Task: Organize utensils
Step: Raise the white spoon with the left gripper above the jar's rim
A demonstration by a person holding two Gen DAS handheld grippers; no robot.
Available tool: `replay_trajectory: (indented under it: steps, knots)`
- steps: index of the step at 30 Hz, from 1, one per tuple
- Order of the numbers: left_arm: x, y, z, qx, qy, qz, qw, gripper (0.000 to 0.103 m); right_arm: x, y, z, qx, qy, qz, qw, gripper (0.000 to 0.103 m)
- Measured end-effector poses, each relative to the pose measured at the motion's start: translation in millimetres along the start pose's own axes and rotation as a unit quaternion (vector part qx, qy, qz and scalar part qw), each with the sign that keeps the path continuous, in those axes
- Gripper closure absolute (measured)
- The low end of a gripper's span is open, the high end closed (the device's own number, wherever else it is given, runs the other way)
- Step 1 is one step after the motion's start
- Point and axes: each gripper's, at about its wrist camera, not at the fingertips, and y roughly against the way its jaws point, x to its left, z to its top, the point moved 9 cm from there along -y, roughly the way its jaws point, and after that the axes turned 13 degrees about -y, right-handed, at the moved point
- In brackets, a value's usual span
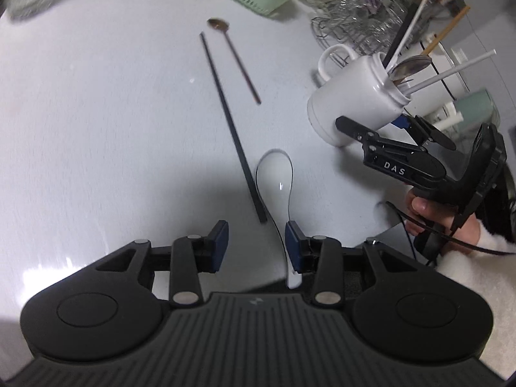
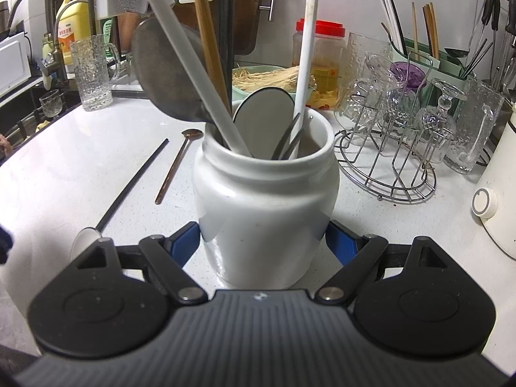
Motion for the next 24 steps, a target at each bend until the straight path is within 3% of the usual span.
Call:
replay_trajectory:
  steps: [4,6,8,11,13,16,18,24]
  knots:
    - [-1.6,-11.1,24.7,0.008,-0.075,-0.006,0.9972,0.059,0.5,0.2,0.9,-0.006,-0.007,-0.005,1.000,0.016]
    - [-3.8,-18.0,35.4,0.013,-0.111,-0.017,0.9935,0.060,0.2,1.6,3.8,-0.014,-0.017,-0.006,1.000,0.013]
    - [-5.9,-26.6,45.7,0.018,-0.143,-0.021,0.9893,0.060,1.4,4.1,9.3,-0.029,-0.016,-0.008,0.999,0.002]
    - [-9.4,-36.8,60.1,0.019,-0.185,-0.040,0.9817,0.060,4.2,5.5,15.0,-0.040,-0.023,-0.005,0.999,0.002]
    - [-17.9,-45.6,66.2,0.027,-0.225,-0.067,0.9717,0.060,5.6,3.7,16.5,-0.038,-0.027,-0.006,0.999,0.002]
    - [-29.7,-57.3,70.6,0.054,-0.298,-0.074,0.9501,0.060,7.6,1.7,16.5,-0.036,-0.028,-0.010,0.999,0.002]
    - [-32.6,-62.6,74.3,0.063,-0.326,-0.079,0.9399,0.060,8.2,1.1,16.5,-0.034,-0.027,-0.017,0.999,0.002]
    - [-24.9,-77.2,83.2,0.090,-0.338,-0.097,0.9317,0.061,4.5,0.3,16.2,-0.032,-0.036,-0.033,0.998,0.002]
